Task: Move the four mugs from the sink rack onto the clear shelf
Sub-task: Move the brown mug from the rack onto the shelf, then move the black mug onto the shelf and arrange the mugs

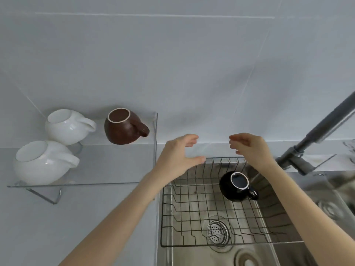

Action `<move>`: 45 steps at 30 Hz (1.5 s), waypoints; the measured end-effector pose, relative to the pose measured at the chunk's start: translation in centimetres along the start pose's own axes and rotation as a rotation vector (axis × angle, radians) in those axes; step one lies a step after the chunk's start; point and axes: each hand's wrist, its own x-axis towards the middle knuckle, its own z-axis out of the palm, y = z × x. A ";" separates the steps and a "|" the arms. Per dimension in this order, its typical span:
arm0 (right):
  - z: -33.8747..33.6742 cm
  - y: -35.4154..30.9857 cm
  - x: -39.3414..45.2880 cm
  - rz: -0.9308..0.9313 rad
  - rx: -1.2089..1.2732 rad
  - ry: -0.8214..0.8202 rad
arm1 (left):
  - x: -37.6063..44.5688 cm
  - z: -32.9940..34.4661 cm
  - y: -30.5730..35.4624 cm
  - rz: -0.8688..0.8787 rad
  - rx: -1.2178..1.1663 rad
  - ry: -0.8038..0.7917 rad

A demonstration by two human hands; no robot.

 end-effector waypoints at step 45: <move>-1.8 10.5 -3.8 0.001 0.160 0.053 | 2.1 11.8 -3.8 -0.102 -0.107 -0.057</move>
